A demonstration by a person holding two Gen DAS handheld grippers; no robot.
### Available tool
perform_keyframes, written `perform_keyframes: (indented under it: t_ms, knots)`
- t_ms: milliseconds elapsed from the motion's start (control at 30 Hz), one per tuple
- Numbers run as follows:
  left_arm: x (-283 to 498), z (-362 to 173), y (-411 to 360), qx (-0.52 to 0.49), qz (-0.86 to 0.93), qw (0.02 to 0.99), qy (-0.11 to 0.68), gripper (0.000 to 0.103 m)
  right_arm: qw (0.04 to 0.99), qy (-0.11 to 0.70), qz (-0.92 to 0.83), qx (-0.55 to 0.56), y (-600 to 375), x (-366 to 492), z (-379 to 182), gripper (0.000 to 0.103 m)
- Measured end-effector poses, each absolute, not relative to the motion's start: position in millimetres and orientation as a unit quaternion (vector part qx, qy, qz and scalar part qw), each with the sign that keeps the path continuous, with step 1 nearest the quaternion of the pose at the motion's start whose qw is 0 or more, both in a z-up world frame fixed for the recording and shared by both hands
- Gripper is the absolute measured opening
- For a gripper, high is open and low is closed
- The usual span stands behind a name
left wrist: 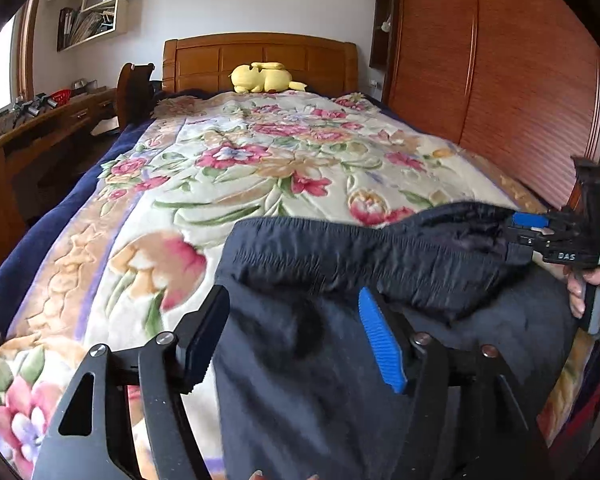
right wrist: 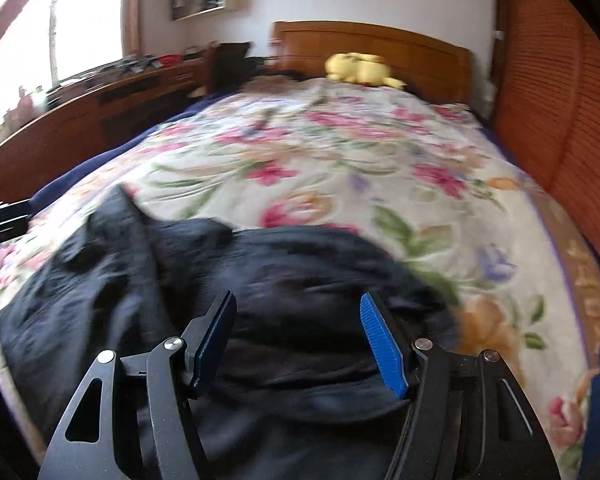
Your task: Fold large clothes
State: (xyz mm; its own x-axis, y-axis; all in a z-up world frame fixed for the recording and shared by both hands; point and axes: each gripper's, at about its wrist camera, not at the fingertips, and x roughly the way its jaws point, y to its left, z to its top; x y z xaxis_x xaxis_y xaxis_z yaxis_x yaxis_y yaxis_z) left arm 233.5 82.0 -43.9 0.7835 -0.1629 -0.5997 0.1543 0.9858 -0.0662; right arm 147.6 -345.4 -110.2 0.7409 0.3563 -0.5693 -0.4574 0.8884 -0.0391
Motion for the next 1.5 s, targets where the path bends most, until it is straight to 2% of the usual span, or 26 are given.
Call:
perform_keyframes:
  t_ms: [233, 467, 533, 600, 633, 667, 700, 867, 1067, 1133, 1200, 1267, 1300, 1500]
  knots:
    - [218, -59, 95, -0.009, -0.082, 0.938, 0.337, 0.073, 0.903, 0.297, 0.286, -0.119, -295, 132, -119, 0.066]
    - [207, -60, 102, -0.012, -0.076, 0.938, 0.339, 0.074, 0.874, 0.355, 0.288, -0.165, -270, 168, -133, 0.066]
    - [205, -58, 104, -0.012, -0.074, 0.938, 0.339, 0.074, 0.864, 0.369, 0.288, -0.183, -262, 180, -135, 0.057]
    - [203, -57, 106, -0.013, -0.072, 0.939, 0.337, 0.074, 0.855, 0.380, 0.289, -0.204, -252, 191, -138, 0.033]
    - [202, -56, 107, -0.013, -0.070, 0.939, 0.337, 0.074, 0.852, 0.380, 0.288, -0.216, -248, 195, -138, 0.025]
    - [202, -56, 108, -0.014, -0.069, 0.939, 0.337, 0.074, 0.849, 0.381, 0.288, -0.226, -245, 199, -138, 0.009]
    - [201, -55, 109, -0.014, -0.068, 0.939, 0.337, 0.074, 0.847, 0.381, 0.287, -0.234, -240, 203, -137, 0.005]
    - [202, -54, 110, -0.015, -0.064, 0.939, 0.337, 0.074, 0.860, 0.351, 0.261, -0.263, -216, 227, -123, 0.002]
    - [202, -52, 103, -0.014, -0.066, 0.939, 0.338, 0.074, 0.877, 0.310, 0.232, -0.285, -189, 260, -109, 0.003]
    - [203, -52, 98, -0.013, -0.071, 0.938, 0.338, 0.074, 0.877, 0.326, 0.224, -0.273, -185, 271, -113, 0.018]
    - [205, -53, 92, -0.011, -0.075, 0.938, 0.340, 0.074, 0.886, 0.328, 0.200, -0.260, -189, 279, -112, 0.042]
    - [207, -53, 87, -0.008, -0.080, 0.937, 0.341, 0.075, 0.898, 0.323, 0.197, -0.223, -199, 280, -104, 0.054]
    - [208, -54, 84, -0.007, -0.082, 0.936, 0.342, 0.075, 0.906, 0.316, 0.191, -0.206, -206, 281, -96, 0.058]
    - [217, -58, 62, -0.002, -0.100, 0.932, 0.348, 0.075, 0.928, 0.284, 0.169, -0.171, -256, 267, -72, 0.063]
